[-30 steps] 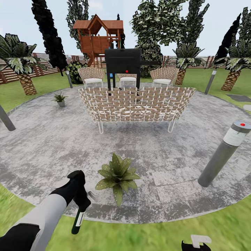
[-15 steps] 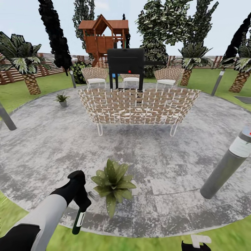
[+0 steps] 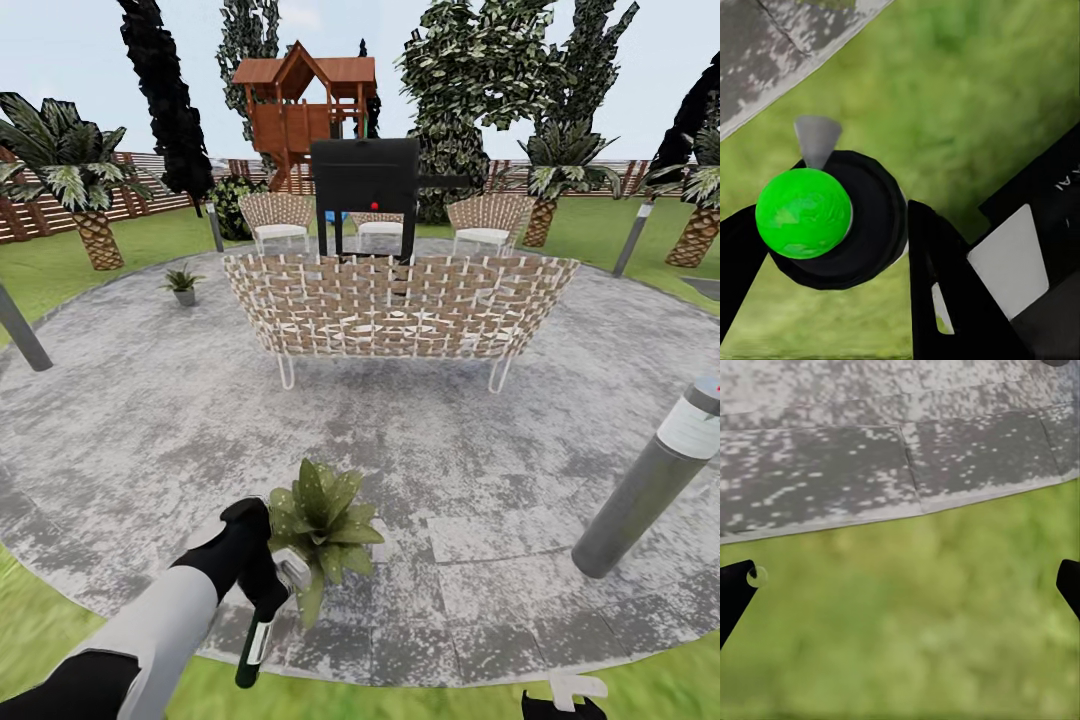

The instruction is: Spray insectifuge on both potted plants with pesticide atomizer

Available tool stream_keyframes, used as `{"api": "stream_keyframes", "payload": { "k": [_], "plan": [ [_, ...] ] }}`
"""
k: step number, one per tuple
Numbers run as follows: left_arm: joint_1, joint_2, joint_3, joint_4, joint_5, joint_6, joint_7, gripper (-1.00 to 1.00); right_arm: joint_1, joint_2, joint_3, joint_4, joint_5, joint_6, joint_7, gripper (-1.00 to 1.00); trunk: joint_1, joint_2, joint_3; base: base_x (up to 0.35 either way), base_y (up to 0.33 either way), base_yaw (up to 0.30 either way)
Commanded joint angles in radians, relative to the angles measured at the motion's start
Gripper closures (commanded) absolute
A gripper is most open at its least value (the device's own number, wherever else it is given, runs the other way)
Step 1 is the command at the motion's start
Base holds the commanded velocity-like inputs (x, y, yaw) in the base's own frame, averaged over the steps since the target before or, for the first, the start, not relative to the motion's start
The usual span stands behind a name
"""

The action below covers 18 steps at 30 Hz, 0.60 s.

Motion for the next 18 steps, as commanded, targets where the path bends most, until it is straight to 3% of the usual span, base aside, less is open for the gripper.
{"api": "stream_keyframes", "payload": {
  "k": [1, 4, 8, 13, 18],
  "plan": [
    [0.013, 0.012, -0.001, -0.002, -0.008, 0.007, -0.009, 1.00, 0.000, 0.000, 0.009, 0.001, -0.009, -0.003, -0.002, -1.00, 0.000, 0.000, -0.001, 0.000, 0.000, 0.000],
    [0.045, 0.051, -0.001, -0.004, -0.008, 0.007, -0.008, 1.00, -0.001, 0.000, 0.009, 0.001, -0.009, -0.003, -0.001, -1.00, 0.000, 0.000, -0.001, 0.000, 0.000, -0.025],
    [0.064, 0.076, -0.003, -0.002, -0.007, 0.007, -0.005, 1.00, 0.000, 0.000, 0.009, 0.001, -0.009, -0.003, -0.001, -1.00, 0.000, 0.000, 0.002, 0.000, 0.000, -0.173],
    [0.067, 0.054, 0.001, 0.000, 0.011, 0.008, 0.116, 1.00, 0.000, 0.000, 0.009, 0.001, -0.009, -0.003, -0.001, -1.00, 0.000, 0.000, 0.004, 0.000, 0.000, -0.075],
    [0.067, 0.016, 0.005, -0.013, 0.021, 0.008, 0.146, 1.00, -0.001, 0.000, 0.009, 0.001, -0.009, -0.003, -0.001, -1.00, 0.000, 0.000, 0.004, 0.000, 0.000, -0.004]
  ]
}}
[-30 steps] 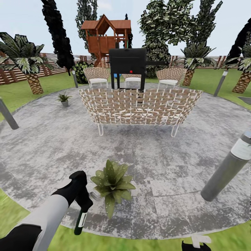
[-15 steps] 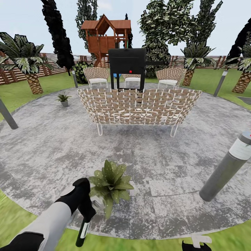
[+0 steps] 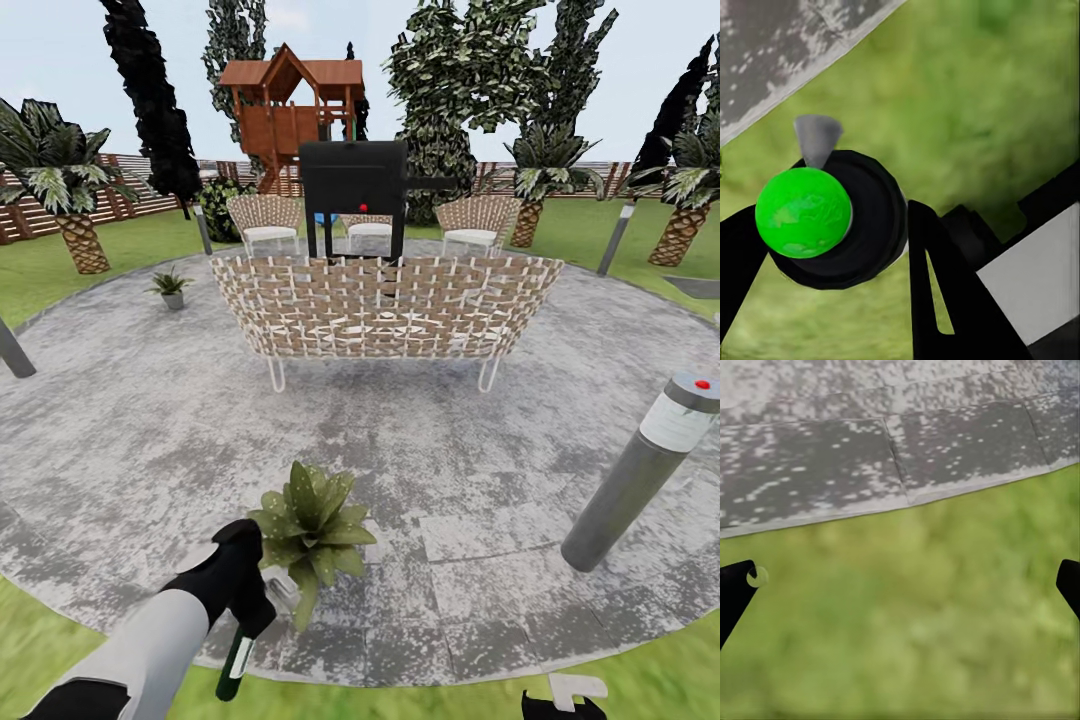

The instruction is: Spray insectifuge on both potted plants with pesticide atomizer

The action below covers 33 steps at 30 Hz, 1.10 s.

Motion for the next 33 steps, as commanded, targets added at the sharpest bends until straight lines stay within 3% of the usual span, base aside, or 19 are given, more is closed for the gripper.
{"api": "stream_keyframes", "payload": {
  "k": [1, 3, 5, 7, 12, 14, 17, 20, 23, 25, 29, 33],
  "plan": [
    [0.000, 0.003, -0.002, -0.003, -0.009, 0.005, -0.009, 1.00, 0.000, 0.000, 0.009, 0.001, -0.009, -0.003, -0.002, -1.00, 0.000, 0.000, -0.001, 0.000, 0.000, 0.000],
    [0.000, 0.014, -0.001, -0.001, -0.009, 0.005, -0.008, 1.00, 0.000, 0.000, 0.009, 0.001, -0.009, -0.003, -0.002, -1.00, 0.000, 0.000, -0.001, 0.000, 0.000, 0.000],
    [0.000, 0.054, 0.008, 0.006, -0.008, 0.003, -0.008, 1.00, -0.001, 0.000, 0.009, 0.001, -0.009, -0.003, -0.002, -1.00, 0.000, 0.000, -0.001, 0.000, 0.000, 0.000],
    [0.002, 0.070, 0.013, 0.010, -0.008, 0.003, -0.009, 1.00, 0.000, 0.000, 0.009, 0.001, -0.009, -0.003, -0.002, -1.00, 0.000, 0.000, -0.001, 0.000, 0.000, 0.000],
    [0.021, 0.062, 0.011, -0.001, -0.006, 0.007, -0.032, 1.00, 0.000, 0.000, 0.009, 0.001, -0.009, -0.003, -0.002, -1.00, 0.000, 0.000, -0.001, 0.000, 0.000, 0.000],
    [-0.002, 0.052, 0.003, -0.005, -0.021, 0.008, -0.125, 1.00, 0.000, 0.000, 0.009, 0.001, -0.009, -0.003, -0.002, -1.00, 0.000, 0.000, -0.001, 0.000, 0.000, 0.000],
    [-0.081, 0.048, -0.054, -0.005, -0.108, 0.008, -0.296, 1.00, -0.001, 0.000, 0.009, 0.001, -0.009, -0.003, -0.002, -1.00, 0.000, 0.000, -0.001, 0.000, 0.000, 0.000],
    [-0.141, 0.044, -0.104, -0.007, -0.258, 0.007, -0.483, 1.00, -0.001, 0.000, 0.009, 0.001, -0.009, -0.003, -0.002, -1.00, 0.000, 0.000, -0.001, 0.000, 0.000, 0.000],
    [-0.192, 0.038, -0.113, -0.008, -0.364, 0.006, -0.483, 1.00, 0.000, 0.000, 0.009, 0.001, -0.009, -0.003, -0.002, -1.00, 0.000, 0.000, -0.001, 0.000, 0.000, 0.000],
    [-0.234, 0.036, -0.115, -0.008, -0.396, 0.006, -0.483, 1.00, 0.000, 0.000, 0.009, 0.001, -0.009, -0.003, -0.002, -1.00, 0.000, 0.000, -0.001, 0.000, 0.000, 0.000],
    [-0.293, 0.016, -0.117, -0.003, -0.408, 0.005, -0.483, 1.00, 0.000, 0.000, 0.009, 0.001, -0.009, -0.003, -0.002, -1.00, 0.000, 0.000, -0.001, 0.000, 0.000, 0.000],
    [-0.321, -0.044, -0.118, -0.002, -0.435, 0.005, -0.483, 1.00, 0.000, 0.000, 0.009, 0.001, -0.009, -0.003, -0.002, -1.00, 0.000, 0.000, -0.001, 0.000, 0.000, 0.000]
  ]
}}
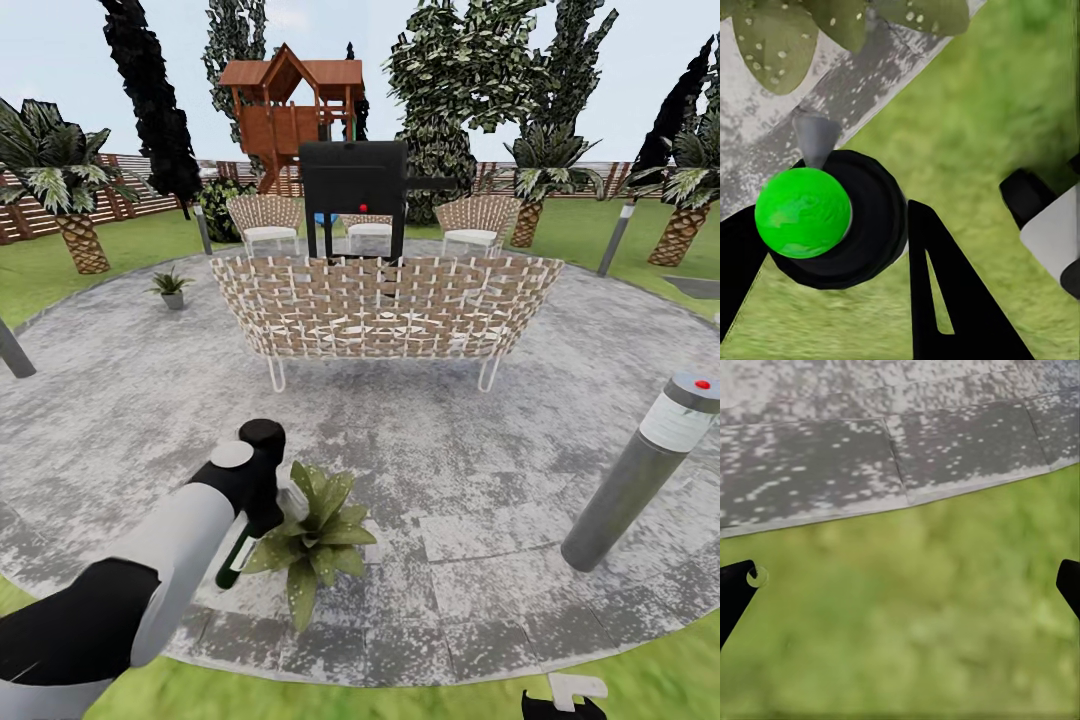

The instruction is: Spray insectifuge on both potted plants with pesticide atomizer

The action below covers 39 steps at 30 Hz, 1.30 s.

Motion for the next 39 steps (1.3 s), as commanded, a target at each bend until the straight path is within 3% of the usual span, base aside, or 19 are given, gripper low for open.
{"api": "stream_keyframes", "payload": {
  "k": [1, 18, 24, 31, 36, 39],
  "plan": [
    [-0.004, -0.007, -0.002, 0.003, -0.011, 0.010, -0.010, 1.00, 0.000, 0.000, 0.008, 0.001, -0.009, -0.003, -0.002, -1.00, 0.000, 0.000, -0.001, 0.000, 0.000, 0.000],
    [0.007, -0.006, 0.001, 0.010, -0.013, 0.012, -0.010, 1.00, -0.001, -0.002, 0.008, 0.001, -0.009, -0.003, -0.002, -1.00, 0.000, 0.000, -0.001, 0.000, 0.000, -0.232],
    [0.012, -0.002, 0.004, 0.010, -0.014, 0.013, -0.010, 1.00, -0.001, -0.001, 0.008, 0.001, -0.009, -0.003, -0.002, -1.00, 0.000, 0.000, -0.001, 0.000, 0.000, -0.045],
    [0.077, 0.007, 0.007, 0.001, -0.014, 0.012, -0.010, 1.00, -0.001, 0.000, 0.009, 0.001, -0.009, -0.003, -0.002, -1.00, 0.000, 0.000, -0.001, 0.000, 0.000, -0.001],
    [0.086, 0.013, 0.005, -0.003, -0.014, 0.099, -0.010, 1.00, 0.000, -0.004, 0.009, 0.003, -0.007, -0.003, -0.002, -1.00, 0.000, 0.000, -0.001, 0.000, 0.000, 0.000],
    [0.087, 0.024, 0.006, -0.001, -0.014, 0.115, -0.010, 1.00, 0.000, -0.006, 0.009, 0.004, -0.006, -0.003, -0.002, -1.00, 0.000, 0.000, -0.001, 0.000, 0.000, 0.000]
  ]
}}
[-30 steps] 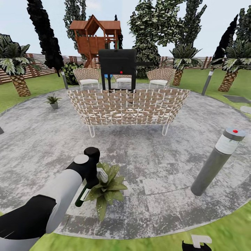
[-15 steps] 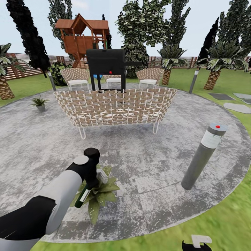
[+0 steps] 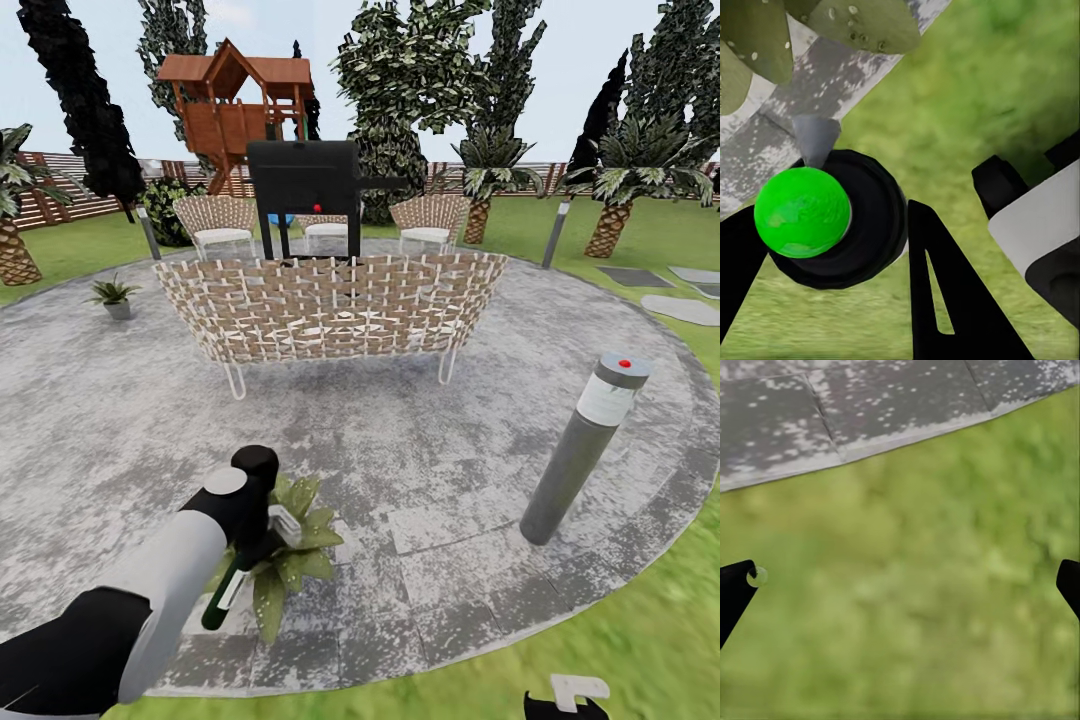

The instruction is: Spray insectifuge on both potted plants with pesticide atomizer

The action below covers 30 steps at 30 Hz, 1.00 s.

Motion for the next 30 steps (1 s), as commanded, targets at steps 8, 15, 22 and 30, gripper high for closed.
{"api": "stream_keyframes", "payload": {
  "k": [8, 15, 22, 30],
  "plan": [
    [0.027, 0.029, 0.001, -0.002, -0.005, 0.013, -0.010, 1.00, -0.001, -0.001, 0.009, 0.000, -0.010, -0.003, -0.002, -1.00, 0.000, 0.000, -0.001, 0.000, 0.000, 0.000],
    [0.030, 0.018, 0.006, -0.025, -0.006, 0.026, -0.010, 1.00, 0.000, 0.001, 0.008, -0.001, -0.010, -0.003, -0.002, -1.00, 0.000, 0.000, -0.001, 0.000, 0.000, 0.000],
    [0.028, 0.017, 0.004, -0.086, -0.009, 0.029, -0.010, 1.00, -0.001, 0.001, 0.008, -0.001, -0.010, -0.003, -0.002, -1.00, 0.000, 0.000, -0.001, 0.000, 0.000, 0.000],
    [0.033, 0.018, 0.013, -0.089, 0.003, 0.030, -0.010, 1.00, 0.000, 0.001, 0.008, -0.002, -0.011, -0.003, -0.002, -1.00, 0.000, 0.000, -0.001, 0.000, -0.023, 0.021]
  ]
}}
